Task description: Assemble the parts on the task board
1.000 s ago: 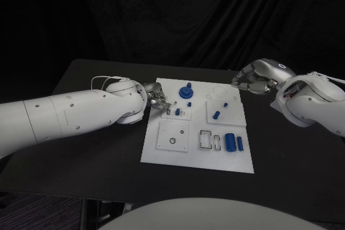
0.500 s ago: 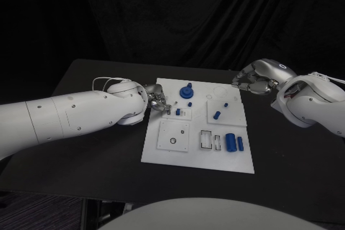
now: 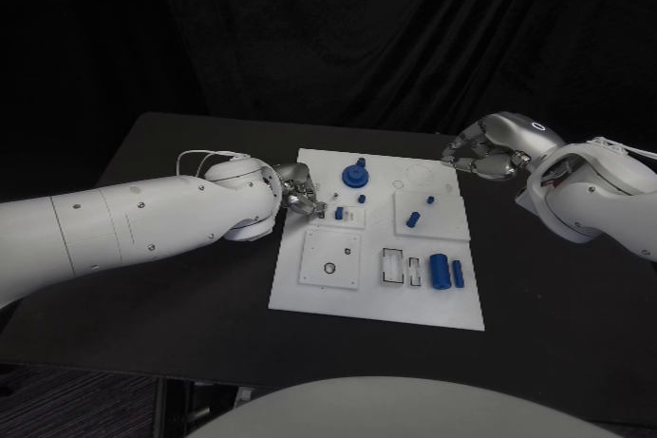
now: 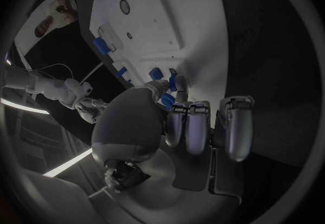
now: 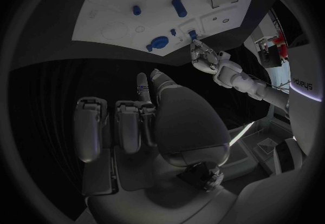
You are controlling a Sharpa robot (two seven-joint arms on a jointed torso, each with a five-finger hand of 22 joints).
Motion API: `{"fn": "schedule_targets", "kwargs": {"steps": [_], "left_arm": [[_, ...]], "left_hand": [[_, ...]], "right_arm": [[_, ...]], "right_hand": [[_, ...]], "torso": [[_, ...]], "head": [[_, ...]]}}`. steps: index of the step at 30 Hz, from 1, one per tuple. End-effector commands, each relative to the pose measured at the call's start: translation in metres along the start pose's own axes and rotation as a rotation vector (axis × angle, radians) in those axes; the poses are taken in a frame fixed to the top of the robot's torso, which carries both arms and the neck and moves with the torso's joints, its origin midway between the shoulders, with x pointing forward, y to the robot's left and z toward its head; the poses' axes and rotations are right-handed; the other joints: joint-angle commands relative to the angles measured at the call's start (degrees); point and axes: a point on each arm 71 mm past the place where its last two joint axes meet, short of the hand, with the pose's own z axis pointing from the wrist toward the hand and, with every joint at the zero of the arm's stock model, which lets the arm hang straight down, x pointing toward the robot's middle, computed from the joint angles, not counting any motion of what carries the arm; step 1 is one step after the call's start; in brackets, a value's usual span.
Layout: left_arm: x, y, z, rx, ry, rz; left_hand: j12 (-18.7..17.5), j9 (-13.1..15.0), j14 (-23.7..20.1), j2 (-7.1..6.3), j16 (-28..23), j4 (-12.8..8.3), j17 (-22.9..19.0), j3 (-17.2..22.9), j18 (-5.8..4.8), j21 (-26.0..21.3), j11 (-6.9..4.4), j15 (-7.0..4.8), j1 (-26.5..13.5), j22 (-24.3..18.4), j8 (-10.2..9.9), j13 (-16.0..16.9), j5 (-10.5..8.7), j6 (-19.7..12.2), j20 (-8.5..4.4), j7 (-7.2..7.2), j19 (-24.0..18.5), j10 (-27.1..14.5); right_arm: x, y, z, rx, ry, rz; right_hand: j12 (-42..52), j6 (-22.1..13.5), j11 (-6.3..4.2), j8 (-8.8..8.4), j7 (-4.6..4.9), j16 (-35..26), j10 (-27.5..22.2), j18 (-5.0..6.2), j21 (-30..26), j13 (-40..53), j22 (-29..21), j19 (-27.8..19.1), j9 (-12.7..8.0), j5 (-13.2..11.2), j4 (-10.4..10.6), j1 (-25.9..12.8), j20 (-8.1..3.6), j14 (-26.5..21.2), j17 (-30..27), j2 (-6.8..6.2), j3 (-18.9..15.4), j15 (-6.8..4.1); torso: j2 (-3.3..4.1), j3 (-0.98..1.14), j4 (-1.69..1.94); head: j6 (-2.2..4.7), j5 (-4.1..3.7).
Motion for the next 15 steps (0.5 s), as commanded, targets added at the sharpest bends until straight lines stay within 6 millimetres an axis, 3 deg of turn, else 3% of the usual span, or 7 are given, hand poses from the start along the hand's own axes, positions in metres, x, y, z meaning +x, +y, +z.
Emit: {"fn": "schedule_targets", "kwargs": {"steps": [1, 15], "left_arm": [[0.0015, -0.0021, 0.0001, 0.017, 0.001, 0.005], [0.0042, -0.0030, -0.0007, 0.021, 0.012, 0.007]], "left_hand": [[-0.25, 0.06, 5.95, -0.06, 0.15, 0.06, 15.10, 0.40, -0.37, -0.05, -0.33, -0.20, -0.66, 13.32, 0.26, 15.06, -0.29, 0.47, -0.32, -0.05, 3.45, 5.99], [-0.25, 0.07, 5.95, -0.05, 0.15, 0.05, 15.10, 0.52, -0.37, -0.08, -0.34, -0.20, -0.74, 13.31, 0.25, 15.06, -0.26, 0.47, -0.32, -0.08, 3.43, 5.99]], "right_arm": [[0.0008, -0.0011, -0.0004, 0.014, 0.002, -0.001], [0.0007, -0.0019, -0.0009, 0.017, 0.003, -0.001]], "right_hand": [[0.15, 0.51, 0.42, -0.34, -0.03, -0.30, 5.92, 0.30, -0.32, 15.10, 13.48, 3.80, 0.07, 0.32, -0.23, 0.12, 0.25, 5.00, 9.67, 0.28, -0.02, 0.35], [0.15, 0.50, 0.44, -0.37, -0.02, -0.30, 5.92, 0.30, -0.33, 15.10, 13.48, 3.80, 0.07, 0.32, -0.30, 0.16, 0.25, 5.00, 9.68, 0.31, 0.00, 0.36]], "torso": [[0.01, -0.04, 0.00], [0.02, -0.08, 0.03]], "head": [[0.00, 0.06], [0.00, 0.06]]}}
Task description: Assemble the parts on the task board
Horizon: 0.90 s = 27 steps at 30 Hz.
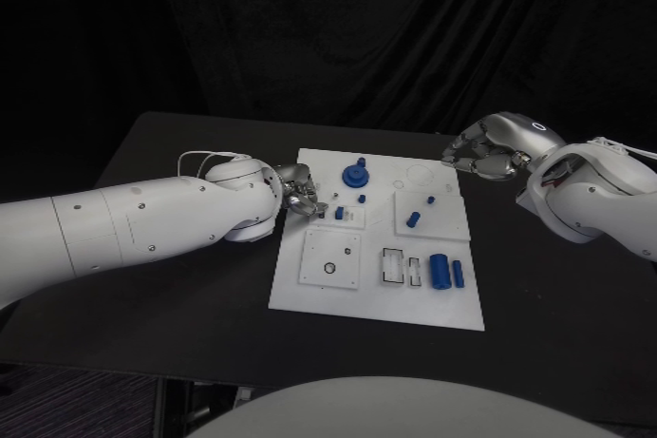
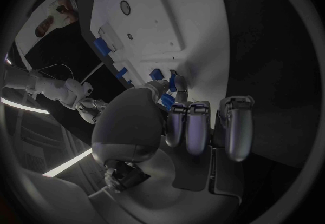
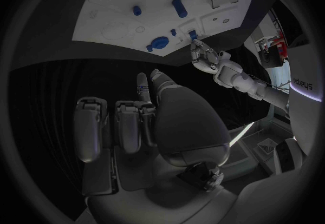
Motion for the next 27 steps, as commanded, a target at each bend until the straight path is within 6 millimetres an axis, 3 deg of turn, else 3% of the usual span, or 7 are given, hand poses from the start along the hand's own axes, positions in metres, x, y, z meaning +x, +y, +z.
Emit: {"fn": "schedule_targets", "kwargs": {"steps": [1, 27], "left_arm": [[0.0026, -0.0020, -0.0002, 0.017, 0.009, 0.007], [0.0050, -0.0004, 0.0000, 0.006, 0.032, 0.017]], "left_hand": [[-0.25, 0.08, 5.95, -0.05, 0.15, -0.11, 15.10, 0.36, -0.37, -0.08, -0.34, -0.20, -0.74, 13.32, 0.18, 15.06, -0.26, 0.34, -0.32, 0.05, 3.43, 5.99], [-0.25, 0.11, 5.95, -0.16, 0.15, -0.39, 15.10, 0.64, -0.33, -0.27, -0.39, -0.22, -0.64, 13.26, 0.15, 15.06, -0.14, 0.30, -0.34, -0.01, 3.34, 5.99]], "right_arm": [[0.0007, -0.0015, -0.0008, 0.016, 0.002, -0.001], [0.0013, -0.0013, -0.0002, 0.018, 0.006, -0.001]], "right_hand": [[0.15, 0.50, 0.45, -0.37, -0.02, -0.30, 5.93, 0.30, -0.33, 15.10, 13.49, 3.80, 0.07, 0.32, -0.30, 0.16, 0.25, 4.99, 9.68, 0.31, 0.00, 0.36], [0.15, 0.49, 0.53, -0.44, -0.02, -0.32, 5.93, 0.31, -0.35, 15.10, 13.48, 3.79, 0.08, 0.32, -0.46, 0.24, 0.26, 4.98, 9.63, 0.39, 0.06, 0.36]], "torso": [[-0.04, 0.01, 0.03], [-0.06, 0.04, -0.01]], "head": [[0.00, 0.05], [0.00, 0.25]]}}
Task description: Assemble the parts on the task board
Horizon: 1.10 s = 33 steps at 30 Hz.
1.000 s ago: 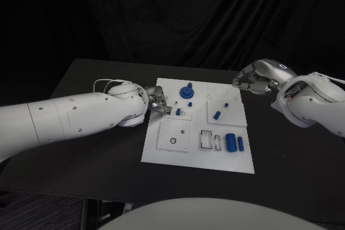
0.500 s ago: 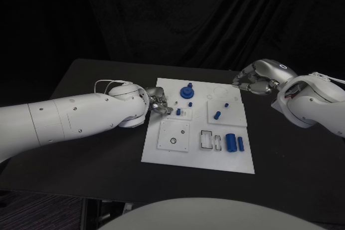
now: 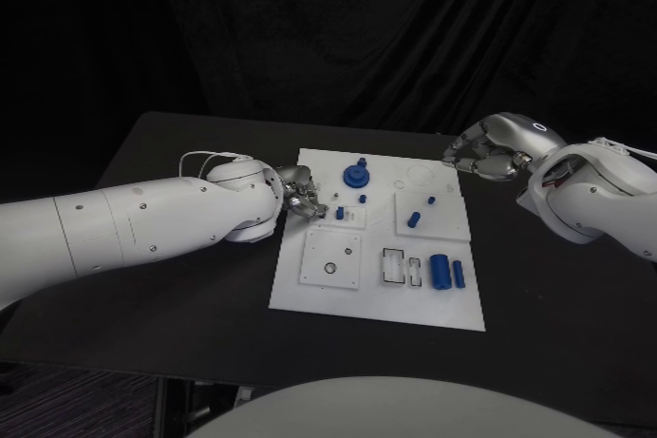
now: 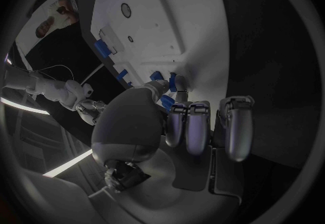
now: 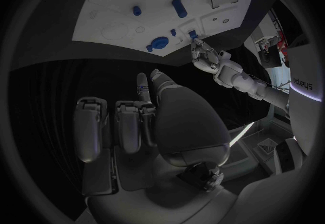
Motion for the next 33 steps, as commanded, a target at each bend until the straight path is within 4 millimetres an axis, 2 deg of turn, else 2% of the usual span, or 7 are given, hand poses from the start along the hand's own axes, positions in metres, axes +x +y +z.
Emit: {"fn": "schedule_targets", "kwargs": {"steps": [1, 4, 7, 8, 11, 25, 33], "left_arm": [[0.0031, -0.0011, -0.0001, 0.008, 0.018, 0.012], [0.0032, -0.0012, 0.0001, 0.009, 0.017, 0.011], [0.0033, -0.0013, 0.0004, 0.011, 0.017, 0.011], [0.0036, -0.0014, 0.0005, 0.012, 0.019, 0.012], [0.0041, -0.0016, 0.0008, 0.015, 0.024, 0.014], [0.0045, -0.0011, 0.0020, 0.020, 0.026, 0.015], [0.0034, 0.0003, 0.0026, 0.020, 0.016, 0.009]], "left_hand": [[-0.25, 0.07, 5.95, -0.09, 0.15, 0.02, 15.05, 0.23, -0.34, -0.24, -0.39, -0.22, -0.56, 13.28, 0.17, 15.06, -0.13, 0.41, -0.34, -0.12, 3.36, 5.99], [-0.25, 0.05, 5.95, -0.10, 0.15, 0.47, 15.05, 0.10, -0.33, -0.32, -0.32, -0.18, -1.86, 13.26, 0.07, 15.06, -4.00, 0.51, -0.32, 0.00, 3.33, 5.99], [-0.25, -0.16, 5.95, 0.23, 0.15, 2.05, 15.05, -1.90, -0.32, -0.43, -0.04, 0.03, -4.92, 13.23, -0.17, 15.06, -11.26, 0.86, -0.19, 0.32, 3.29, 5.99], [-0.25, -0.46, 5.95, 0.70, 0.15, 2.34, 15.05, -3.78, -0.30, -0.50, 0.15, 0.18, -7.24, 13.22, -0.51, 15.06, -14.97, 0.97, -0.07, 0.52, 3.27, 5.99], [-0.25, -0.85, 5.95, 1.26, 0.15, 2.36, 15.05, -5.96, -0.30, -0.53, 0.28, 0.29, -9.55, 13.22, -0.93, 15.06, -17.48, 1.07, 0.07, 0.66, 3.27, 5.99], [-0.25, -3.36, 5.95, 2.44, 0.15, 2.49, 15.05, -10.41, -0.27, -0.68, 0.58, 0.54, -12.41, 13.19, -2.92, 15.06, -21.26, 1.02, 0.32, 0.99, 3.23, 5.99], [-0.25, -4.14, 5.95, 6.28, 0.15, 2.73, 15.05, -13.34, -0.26, -0.72, 0.61, 0.61, -17.43, 13.19, -3.15, 15.06, -19.83, 1.71, 0.41, 0.98, 3.23, 5.99]], "right_arm": [[0.0011, -0.0013, -0.0003, 0.017, 0.004, -0.001], [0.0012, -0.0011, -0.0002, 0.016, 0.004, -0.001], [0.0013, -0.0011, -0.0002, 0.016, 0.005, -0.001], [0.0014, -0.0012, -0.0002, 0.016, 0.005, -0.001], [0.0014, -0.0013, -0.0002, 0.017, 0.006, -0.001], [0.0017, -0.0011, 0.0000, 0.016, 0.007, -0.001], [0.0016, -0.0015, -0.0004, 0.018, 0.008, -0.001]], "right_hand": [[0.15, 0.49, 0.55, -0.23, -0.02, -0.32, 5.95, 0.31, -0.35, 15.10, 13.49, 3.79, 0.09, 0.32, -0.30, 0.24, 0.26, 4.98, 9.63, 0.39, -0.10, 0.36], [0.15, 0.49, 0.55, -0.23, -0.02, -0.32, 5.95, 0.31, -0.35, 15.10, 13.49, 3.79, 0.09, 0.32, -0.30, 0.24, 0.26, 4.98, 9.63, 0.39, -0.10, 0.36], [0.15, 0.49, 0.55, -0.23, -0.02, -0.32, 5.95, 0.31, -0.35, 15.10, 13.49, 3.79, 0.09, 0.32, -0.30, 0.24, 0.26, 4.98, 9.63, 0.39, -0.10, 0.36], [0.15, 0.49, 0.55, -0.23, -0.02, -0.32, 5.95, 0.31, -0.35, 15.10, 13.49, 3.79, 0.09, 0.32, -0.30, 0.24, 0.26, 4.98, 9.63, 0.39, -0.10, 0.36], [0.15, 0.49, 0.55, -0.23, -0.02, -0.32, 5.95, 0.31, -0.35, 15.10, 13.49, 3.79, 0.09, 0.32, -0.30, 0.24, 0.26, 4.98, 9.63, 0.39, -0.10, 0.36], [0.15, 0.49, 0.55, -0.23, -0.02, -0.32, 5.95, 0.31, -0.35, 15.10, 13.49, 3.79, 0.09, 0.32, -0.30, 0.24, 0.26, 4.98, 9.63, 0.39, -0.10, 0.36], [0.15, 0.49, 0.55, -0.23, -0.02, -0.32, 5.95, 0.31, -0.35, 15.10, 13.49, 3.79, 0.09, 0.32, -0.30, 0.24, 0.26, 4.98, 9.63, 0.39, -0.10, 0.36]], "torso": [[0.00, -0.02, -0.01], [0.02, -0.02, -0.02], [0.04, -0.03, 0.01], [0.03, -0.02, 0.03], [0.03, 0.00, 0.04], [0.02, 0.00, -0.01], [0.00, 0.02, 0.00]], "head": [[0.00, 0.09], [0.00, 0.09], [0.00, 0.01], [0.00, 0.01], [0.00, 0.12], [0.00, 0.17], [0.00, 0.15]]}}
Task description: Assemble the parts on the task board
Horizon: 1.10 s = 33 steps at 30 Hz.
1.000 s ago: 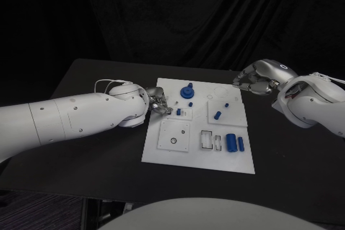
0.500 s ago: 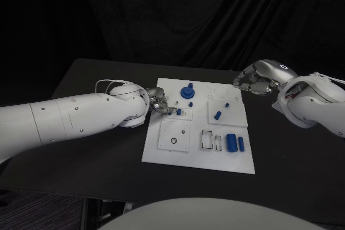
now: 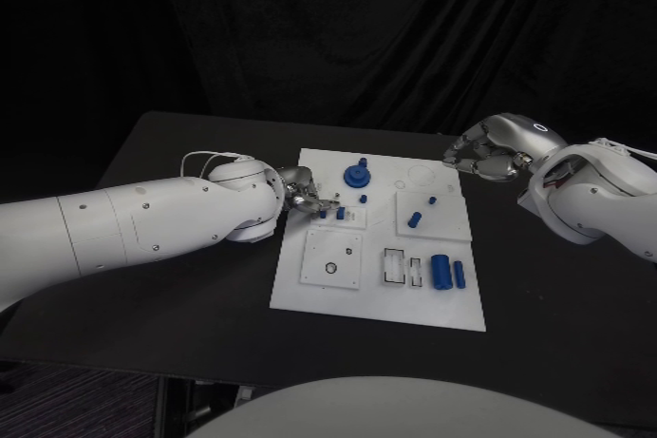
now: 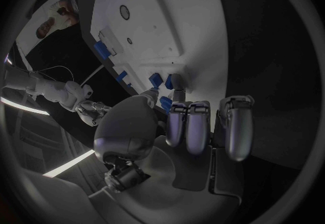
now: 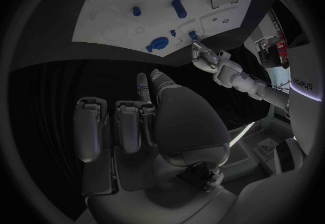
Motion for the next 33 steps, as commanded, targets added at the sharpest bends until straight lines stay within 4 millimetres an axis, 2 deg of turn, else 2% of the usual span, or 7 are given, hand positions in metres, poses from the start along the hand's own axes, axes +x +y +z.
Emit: {"fn": "schedule_targets", "kwargs": {"steps": [1, 4, 9, 17, 20, 27, 33], "left_arm": [[0.002, -0.001, 0.001, 0.019, 0.002, 0.003], [0.001, 0.000, 0.001, 0.023, -0.010, -0.003], [-0.003, 0.000, 0.000, 0.044, -0.052, -0.022], [-0.009, 0.001, 0.000, 0.085, -0.127, -0.052], [-0.011, 0.001, 0.000, 0.093, -0.146, -0.058], [-0.013, 0.002, 0.000, 0.102, -0.171, -0.067], [-0.017, 0.002, 0.000, 0.126, -0.216, -0.080]], "left_hand": [[-0.25, 0.03, 6.16, 1.84, 0.15, 0.02, 15.07, -1.50, -0.25, -0.29, 0.21, 0.40, -3.25, 13.19, -0.15, 15.06, 2.79, 0.53, 0.37, -0.03, 3.22, 6.03], [-0.25, 0.22, 6.16, 3.20, 0.15, 0.02, 15.07, -3.15, -0.26, -0.26, 0.18, 0.33, -5.20, 13.20, 0.03, 15.06, 6.55, 0.54, 0.35, -0.08, 3.23, 6.03], [-0.25, 0.67, 6.16, 4.68, 0.15, -0.02, 15.07, -4.67, -0.31, -0.04, 0.11, 0.28, -5.99, 13.27, 0.43, 15.06, 8.92, 0.66, 0.32, -0.17, 3.34, 6.03], [-0.25, 1.53, 6.16, 5.48, 0.15, -0.07, 15.07, -5.63, -0.32, -0.01, -0.01, 0.20, -5.77, 13.28, 1.26, 15.06, 9.09, 1.06, 0.26, -0.36, 3.36, 6.03], [-0.25, 2.28, 6.16, 5.83, 0.15, -0.12, 15.07, -6.05, -0.32, -0.01, -0.12, 0.12, -4.77, 13.28, 1.85, 15.06, 10.20, 0.96, 0.19, -0.49, 3.35, 6.03], [-0.25, 2.82, 6.16, 5.79, 0.15, -0.16, 15.07, -6.37, -0.33, 0.04, -0.19, 0.06, -3.76, 13.30, 2.26, 15.06, 10.70, 0.83, 0.13, -0.57, 3.38, 6.03], [-0.25, 4.49, 6.16, 5.57, 0.15, -0.13, 15.07, -7.03, -0.38, 0.27, -0.33, -0.05, -0.81, 13.37, 3.37, 15.06, 13.32, 0.20, 0.02, -0.74, 3.47, 6.03]], "right_arm": [[0.001, -0.002, -0.001, 0.018, 0.004, -0.001], [0.001, -0.002, -0.001, 0.018, 0.004, -0.001], [0.001, -0.002, -0.001, 0.018, 0.004, -0.001], [0.001, -0.002, -0.001, 0.018, 0.003, -0.001], [0.001, -0.002, -0.001, 0.018, 0.004, -0.001], [0.000, -0.003, -0.002, 0.019, 0.002, -0.002], [0.000, -0.003, -0.002, 0.019, 0.002, -0.002]], "right_hand": [[0.15, 0.49, 0.34, -0.23, -0.02, -0.32, 6.17, 0.30, -0.35, 15.10, 13.45, 3.79, 0.09, 0.32, -0.30, 0.25, 0.26, 4.98, 9.63, 0.40, -0.10, 0.37], [0.15, 0.49, 0.34, -0.23, -0.02, -0.32, 6.17, 0.30, -0.35, 15.10, 13.45, 3.79, 0.09, 0.32, -0.30, 0.25, 0.26, 4.98, 9.63, 0.40, -0.10, 0.37], [0.15, 0.49, 0.34, -0.23, -0.02, -0.32, 6.17, 0.30, -0.35, 15.10, 13.45, 3.79, 0.09, 0.32, -0.30, 0.25, 0.26, 4.98, 9.63, 0.40, -0.10, 0.37], [0.15, 0.49, 0.34, -0.23, -0.02, -0.32, 6.17, 0.30, -0.35, 15.10, 13.45, 3.79, 0.09, 0.32, -0.30, 0.25, 0.26, 4.98, 9.63, 0.40, -0.10, 0.37], [0.15, 0.49, 0.34, -0.23, -0.02, -0.32, 6.17, 0.30, -0.35, 15.10, 13.45, 3.79, 0.09, 0.32, -0.30, 0.25, 0.26, 4.98, 9.63, 0.40, -0.10, 0.37], [0.15, 0.49, 0.34, -0.23, -0.02, -0.32, 6.17, 0.30, -0.35, 15.10, 13.45, 3.79, 0.09, 0.32, -0.30, 0.25, 0.26, 4.98, 9.63, 0.40, -0.10, 0.37], [0.15, 0.49, 0.34, -0.23, -0.02, -0.32, 6.17, 0.30, -0.35, 15.10, 13.45, 3.79, 0.09, 0.32, -0.30, 0.25, 0.26, 4.98, 9.63, 0.40, -0.10, 0.37]], "torso": [[-0.02, 0.02, -0.01], [0.00, 0.01, 0.00], [-0.01, 0.00, 0.00], [0.01, 0.00, 0.01], [0.01, -0.02, 0.04], [0.01, -0.05, 0.02], [0.01, -0.05, 0.00]], "head": [[0.01, 0.00], [0.01, 0.02], [0.01, -0.02], [0.01, -0.05], [0.01, -0.10], [0.01, -0.08], [0.01, -0.08]]}}
